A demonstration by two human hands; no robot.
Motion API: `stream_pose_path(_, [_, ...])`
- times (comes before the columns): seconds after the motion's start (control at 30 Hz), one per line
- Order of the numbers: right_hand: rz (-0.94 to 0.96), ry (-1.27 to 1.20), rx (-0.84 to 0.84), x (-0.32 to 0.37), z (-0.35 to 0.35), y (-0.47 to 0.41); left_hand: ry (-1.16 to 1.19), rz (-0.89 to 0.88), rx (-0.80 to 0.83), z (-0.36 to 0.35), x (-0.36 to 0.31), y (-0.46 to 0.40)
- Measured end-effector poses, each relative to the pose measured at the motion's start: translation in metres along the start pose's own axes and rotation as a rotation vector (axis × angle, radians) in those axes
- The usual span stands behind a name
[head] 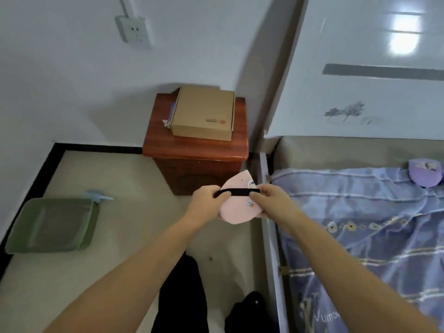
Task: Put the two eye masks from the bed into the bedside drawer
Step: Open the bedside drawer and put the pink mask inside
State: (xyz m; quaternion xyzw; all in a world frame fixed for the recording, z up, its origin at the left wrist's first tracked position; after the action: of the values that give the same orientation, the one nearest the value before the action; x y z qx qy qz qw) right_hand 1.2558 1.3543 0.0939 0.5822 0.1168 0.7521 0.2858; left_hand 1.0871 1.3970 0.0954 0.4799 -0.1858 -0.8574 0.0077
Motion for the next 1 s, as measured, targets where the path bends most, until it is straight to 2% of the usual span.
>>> stream_pose_path(0.1, [-0.040, 0.096, 0.015, -0.007, -0.049, -0.032, -0.008, 0.030, 0.025, 0.019, 0.044, -0.032])
stream_pose_path(0.2, [-0.056, 0.184, -0.079, -0.017, -0.086, -0.069, 0.105, 0.184, 0.176, 0.039, 0.086, -0.072])
stream_pose_path(0.27, [-0.082, 0.269, -0.102, -0.025, -0.105, -0.101, 0.047, 0.246, 0.201, 0.054, 0.116, -0.108])
stream_pose_path(0.37, [-0.114, 0.398, -0.154, -0.046, -0.116, -0.158, -0.010, 0.347, 0.115, 0.072, 0.161, -0.174])
stream_pose_path(0.47, [-0.111, 0.486, -0.228, -0.075, -0.118, -0.219, 0.035, 0.438, 0.010, 0.070, 0.208, -0.238])
stream_pose_path(0.53, [-0.097, 0.493, -0.280, -0.090, -0.118, -0.255, 0.097, 0.413, -0.097, 0.060, 0.233, -0.270])
stream_pose_path(0.63, [-0.024, 0.473, -0.388, -0.100, -0.121, -0.296, 0.140, 0.377, -0.356, 0.052, 0.258, -0.302])
stream_pose_path(0.73, [0.015, 0.432, -0.474, -0.105, -0.125, -0.318, 0.211, 0.333, -0.491, 0.049, 0.271, -0.325])
stream_pose_path(0.87, [0.067, 0.403, -0.554, -0.109, -0.127, -0.321, 0.169, 0.264, -0.531, 0.056, 0.283, -0.336])
stream_pose_path(1.0, [0.076, 0.388, -0.539, -0.109, -0.124, -0.316, 0.127, 0.254, -0.494, 0.061, 0.287, -0.329])
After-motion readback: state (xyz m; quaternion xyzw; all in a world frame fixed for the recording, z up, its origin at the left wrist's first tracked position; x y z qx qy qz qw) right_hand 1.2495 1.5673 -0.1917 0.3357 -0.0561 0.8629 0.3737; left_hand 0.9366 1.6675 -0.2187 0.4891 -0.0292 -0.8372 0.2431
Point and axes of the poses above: each hand's wrist, its own y-axis away from the middle knuckle, its own z-axis out of the back of the hand, x = y × z, the point moved 2 cm from there along -y, towards the middle knuckle, and after that the axes turned 9 degrees about -x, right-handed, at the moved point
